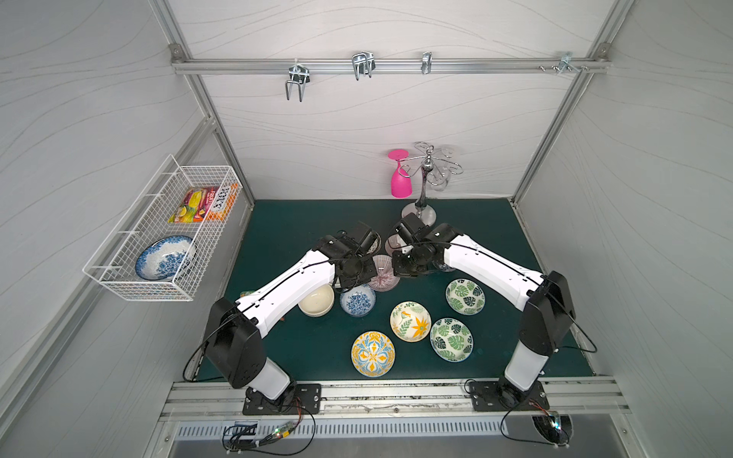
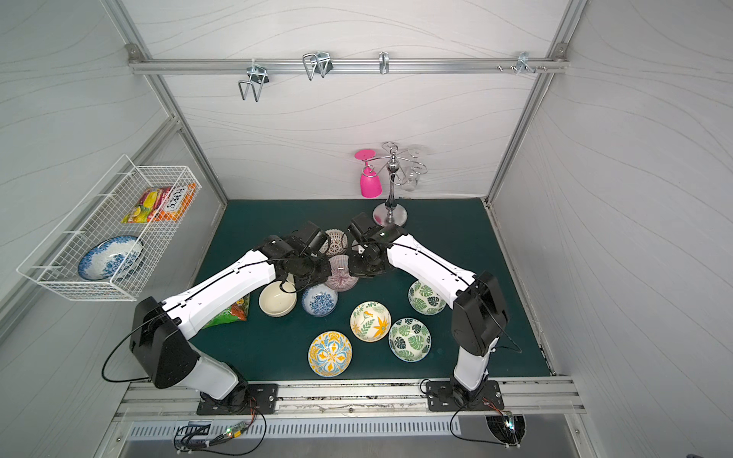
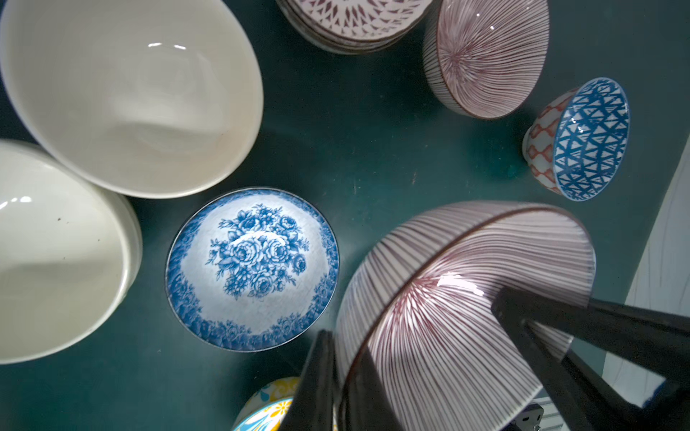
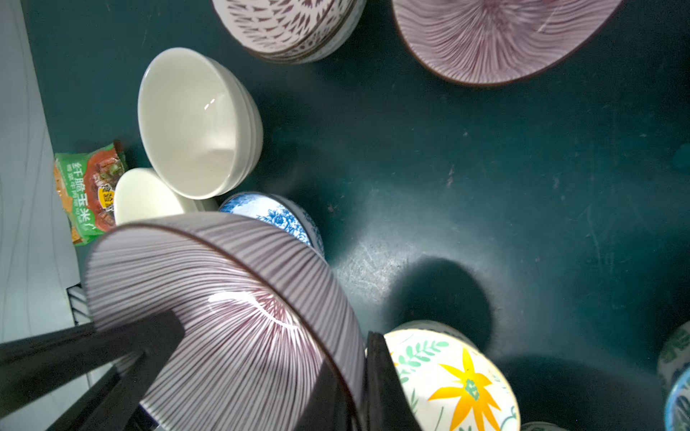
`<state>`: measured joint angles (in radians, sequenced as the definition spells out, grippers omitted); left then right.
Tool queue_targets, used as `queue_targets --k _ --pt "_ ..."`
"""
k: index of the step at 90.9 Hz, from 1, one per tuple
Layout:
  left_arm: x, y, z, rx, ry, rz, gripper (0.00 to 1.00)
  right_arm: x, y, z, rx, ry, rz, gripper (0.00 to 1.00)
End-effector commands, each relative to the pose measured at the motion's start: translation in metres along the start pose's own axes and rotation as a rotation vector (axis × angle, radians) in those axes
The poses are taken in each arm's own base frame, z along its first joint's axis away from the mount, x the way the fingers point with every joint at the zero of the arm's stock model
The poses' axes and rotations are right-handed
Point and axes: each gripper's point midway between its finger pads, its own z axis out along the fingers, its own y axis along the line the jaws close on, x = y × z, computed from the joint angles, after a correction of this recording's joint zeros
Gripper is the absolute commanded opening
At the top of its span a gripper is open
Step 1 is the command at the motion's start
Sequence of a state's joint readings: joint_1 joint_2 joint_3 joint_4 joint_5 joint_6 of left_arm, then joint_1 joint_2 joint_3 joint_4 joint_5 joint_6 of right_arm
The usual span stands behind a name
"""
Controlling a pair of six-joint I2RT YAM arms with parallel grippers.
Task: Stack the bowls
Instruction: Pick up the bowl from the center of the board, then place the bowl on the bowl.
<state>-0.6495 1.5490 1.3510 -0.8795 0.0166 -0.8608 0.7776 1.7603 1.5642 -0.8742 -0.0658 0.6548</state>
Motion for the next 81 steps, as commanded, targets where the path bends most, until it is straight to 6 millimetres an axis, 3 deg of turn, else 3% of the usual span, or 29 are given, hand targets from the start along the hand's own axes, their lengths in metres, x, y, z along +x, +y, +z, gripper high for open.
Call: queue_targets --k 1,12,15,20,27,29,31,33,46,59,64,70,81 --pt "-0.015 -0.030 -0.010 0.089 -0.041 0.027 0.00 -0.007 -0.009 -0.001 0.013 0.007 0.020 0.00" --pt "-0.019 -0.042 -0.008 0.119 -0.042 0.046 0.00 -0.013 -0.017 -0.001 0.007 0.005 0.047 0.00" --pt "-0.020 -0.045 -0.008 0.127 -0.043 0.053 0.04 -0.015 -0.018 -0.002 -0.002 0.002 0.055 0.00" --pt "-0.023 -0.051 -0.009 0.147 -0.049 0.066 0.27 -0.020 -0.022 -0.005 -0.017 -0.008 0.070 0.00" --pt "-0.027 -0.060 -0.013 0.173 -0.061 0.087 0.74 -0.034 -0.031 -0.011 -0.035 -0.038 0.101 0.00" --pt "-0.029 -0.061 -0.015 0.178 -0.068 0.090 0.78 -0.038 -0.035 -0.012 -0.037 -0.046 0.111 0.00" --pt "-0.030 -0.061 -0.017 0.180 -0.074 0.092 0.91 -0.043 -0.038 -0.014 -0.041 -0.055 0.121 0.00" --pt "-0.031 -0.062 -0.018 0.184 -0.082 0.097 0.98 -0.047 -0.042 -0.016 -0.044 -0.064 0.128 0.00" --pt "-0.034 -0.052 -0.029 0.220 -0.135 0.098 1.00 -0.077 -0.066 -0.022 -0.052 -0.088 0.164 0.00" --pt "-0.023 -0.006 -0.031 0.237 -0.208 0.051 1.00 -0.108 -0.087 -0.024 -0.006 -0.116 0.153 0.00" --pt "-0.017 0.014 -0.033 0.254 -0.247 0.032 1.00 -0.119 -0.092 -0.018 0.008 -0.123 0.146 0.00" --pt "-0.012 0.024 -0.045 0.308 -0.314 0.049 1.00 -0.127 -0.096 -0.010 0.017 -0.115 0.142 0.00" --pt "0.013 0.049 -0.048 0.370 -0.368 0.077 1.00 -0.137 -0.100 0.007 0.033 -0.093 0.137 0.00"
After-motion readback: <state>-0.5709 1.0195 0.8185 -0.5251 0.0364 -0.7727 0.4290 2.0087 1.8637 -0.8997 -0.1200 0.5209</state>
